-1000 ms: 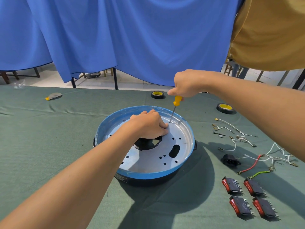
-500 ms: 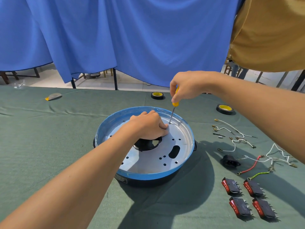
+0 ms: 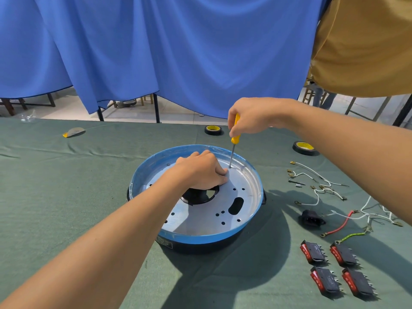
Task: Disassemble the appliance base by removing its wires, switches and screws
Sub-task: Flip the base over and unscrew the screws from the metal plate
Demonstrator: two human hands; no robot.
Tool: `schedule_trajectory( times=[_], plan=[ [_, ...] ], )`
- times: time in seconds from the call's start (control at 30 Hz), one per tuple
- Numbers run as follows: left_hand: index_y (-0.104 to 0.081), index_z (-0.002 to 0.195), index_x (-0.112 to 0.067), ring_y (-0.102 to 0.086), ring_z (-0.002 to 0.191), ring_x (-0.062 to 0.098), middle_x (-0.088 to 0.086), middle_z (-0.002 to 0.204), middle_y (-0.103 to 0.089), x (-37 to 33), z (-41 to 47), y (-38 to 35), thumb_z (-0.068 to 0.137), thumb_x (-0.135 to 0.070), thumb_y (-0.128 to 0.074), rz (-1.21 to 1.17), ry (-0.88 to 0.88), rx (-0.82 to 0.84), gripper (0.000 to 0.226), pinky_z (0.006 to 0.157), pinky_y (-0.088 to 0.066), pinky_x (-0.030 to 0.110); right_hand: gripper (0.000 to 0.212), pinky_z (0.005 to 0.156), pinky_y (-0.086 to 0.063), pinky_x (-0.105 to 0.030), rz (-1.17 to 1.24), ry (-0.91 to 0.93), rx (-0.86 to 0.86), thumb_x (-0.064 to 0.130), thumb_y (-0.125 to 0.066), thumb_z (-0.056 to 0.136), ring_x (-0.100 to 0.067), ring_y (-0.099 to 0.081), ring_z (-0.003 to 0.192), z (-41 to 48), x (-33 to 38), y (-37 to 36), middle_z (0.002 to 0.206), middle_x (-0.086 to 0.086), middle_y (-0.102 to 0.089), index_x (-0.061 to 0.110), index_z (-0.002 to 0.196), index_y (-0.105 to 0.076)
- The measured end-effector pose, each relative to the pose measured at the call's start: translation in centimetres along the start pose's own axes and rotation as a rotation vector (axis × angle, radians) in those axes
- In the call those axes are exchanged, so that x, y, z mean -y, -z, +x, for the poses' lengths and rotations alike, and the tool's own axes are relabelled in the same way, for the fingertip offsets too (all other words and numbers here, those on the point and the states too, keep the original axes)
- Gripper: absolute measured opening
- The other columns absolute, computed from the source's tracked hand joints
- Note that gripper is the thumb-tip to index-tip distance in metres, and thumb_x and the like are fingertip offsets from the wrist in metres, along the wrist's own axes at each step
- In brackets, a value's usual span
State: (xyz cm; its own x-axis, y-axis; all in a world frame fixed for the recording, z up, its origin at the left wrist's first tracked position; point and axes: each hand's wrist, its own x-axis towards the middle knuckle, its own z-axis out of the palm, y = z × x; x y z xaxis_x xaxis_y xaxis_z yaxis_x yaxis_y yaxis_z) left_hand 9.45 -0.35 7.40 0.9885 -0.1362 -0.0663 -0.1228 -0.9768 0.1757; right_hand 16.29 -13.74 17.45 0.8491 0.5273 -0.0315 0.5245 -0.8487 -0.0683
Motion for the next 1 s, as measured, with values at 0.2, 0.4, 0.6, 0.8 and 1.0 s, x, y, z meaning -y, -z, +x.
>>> schedule_trajectory(
  times=[0.2,0.4,0.6,0.8,1.0],
  plan=[
    [-0.064,0.123,-0.038,-0.042,0.119,0.025,-0.007,0.128,-0.051,0.0,0.02,0.07,0.094,-0.057,-0.045,-0.002,0.001,0.008,0.04,0.074,-0.03,0.041,0.04,0.052,-0.031,-0.032,-0.056,-0.064,-0.119,0.034,-0.055,0.096,-0.024,-0.038,0.065,-0.1,-0.07,-0.65,0.064,-0.011,-0.047,0.004,0.068,-0.055],
    [-0.064,0.123,-0.037,-0.043,0.119,0.025,-0.006,0.129,-0.052,0.02,0.16,0.07,0.093,-0.058,-0.045,0.009,0.005,0.014,0.041,0.074,-0.031,0.04,0.009,0.058,-0.041,-0.03,0.097,-0.03,-0.005,0.029,-0.071,0.082,-0.024,-0.054,0.076,-0.21,-0.03,0.11,0.088,-0.005,-0.064,0.02,0.082,-0.069],
    [-0.065,0.123,-0.037,-0.043,0.119,0.025,-0.007,0.128,-0.052,0.02,0.12,0.03,0.094,-0.058,-0.045,0.003,0.004,0.011,0.041,0.075,-0.031,0.041,0.056,0.049,-0.024,-0.029,-0.02,-0.061,-0.103,0.054,-0.053,0.093,-0.022,-0.034,0.055,0.04,0.22,-0.54,0.06,-0.005,-0.037,0.009,0.063,-0.043],
    [-0.065,0.123,-0.036,-0.044,0.118,0.024,-0.008,0.125,-0.054,-0.06,0.05,0.06,0.093,-0.057,-0.046,0.006,0.009,0.004,0.041,0.074,-0.031,0.04,0.03,0.059,-0.039,-0.03,0.004,-0.04,-0.003,0.028,-0.064,0.083,-0.024,-0.047,0.072,-0.09,0.71,-0.25,0.095,-0.018,-0.067,0.006,0.103,-0.07],
    [-0.063,0.125,-0.038,-0.042,0.122,0.025,-0.007,0.13,-0.052,-0.03,-0.02,0.1,0.094,-0.057,-0.046,0.004,0.0,0.01,0.04,0.076,-0.03,0.042,0.054,0.051,-0.031,-0.029,-0.07,-0.063,-0.082,0.058,-0.053,0.091,-0.022,-0.042,0.06,0.19,0.42,-0.52,0.065,-0.005,-0.047,0.01,0.069,-0.053]
  ],
)
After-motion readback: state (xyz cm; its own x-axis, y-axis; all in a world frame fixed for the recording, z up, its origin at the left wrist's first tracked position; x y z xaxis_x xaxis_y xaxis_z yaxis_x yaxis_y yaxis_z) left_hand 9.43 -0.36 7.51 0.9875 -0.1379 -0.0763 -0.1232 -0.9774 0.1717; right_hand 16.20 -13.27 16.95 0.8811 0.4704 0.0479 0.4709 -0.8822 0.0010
